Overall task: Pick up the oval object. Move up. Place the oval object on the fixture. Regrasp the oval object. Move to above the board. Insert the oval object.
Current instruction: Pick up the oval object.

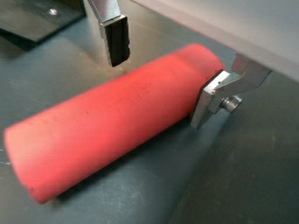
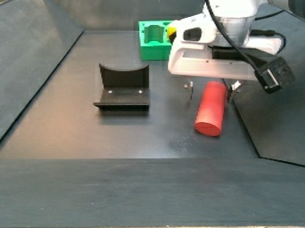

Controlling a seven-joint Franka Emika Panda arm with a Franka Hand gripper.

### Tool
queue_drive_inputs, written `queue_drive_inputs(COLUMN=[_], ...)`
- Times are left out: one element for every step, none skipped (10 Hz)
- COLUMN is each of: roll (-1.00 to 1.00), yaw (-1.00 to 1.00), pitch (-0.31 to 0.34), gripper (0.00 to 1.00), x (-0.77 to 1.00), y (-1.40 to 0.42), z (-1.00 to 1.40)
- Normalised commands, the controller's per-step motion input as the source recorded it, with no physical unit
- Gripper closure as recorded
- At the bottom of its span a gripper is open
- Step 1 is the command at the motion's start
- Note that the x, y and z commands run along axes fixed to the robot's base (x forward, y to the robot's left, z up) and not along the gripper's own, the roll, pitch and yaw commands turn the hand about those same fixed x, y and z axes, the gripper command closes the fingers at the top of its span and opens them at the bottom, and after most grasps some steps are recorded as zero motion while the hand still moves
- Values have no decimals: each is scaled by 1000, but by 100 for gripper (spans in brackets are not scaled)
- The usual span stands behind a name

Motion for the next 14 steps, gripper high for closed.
queue_drive_inputs(roll=[113,130,131,86,49,0,0,0,0,0,0,0,0,0], yaw=[-289,-266,-246,-246,-106,0,0,0,0,0,0,0,0,0], pitch=[0,0,17,0,-37,-53,-11,0,0,0,0,0,0,0], gripper=[0,0,0,0,0,0,0,0,100,100,100,100,100,100], x=[-169,-189,-240,-251,-129,-3,0,0,0,0,0,0,0,0], y=[-97,-83,-66,-51,-43,0,0,0,0,0,0,0,0,0], z=[-400,-411,-377,-246,-191,0,0,0,0,0,0,0,0,0])
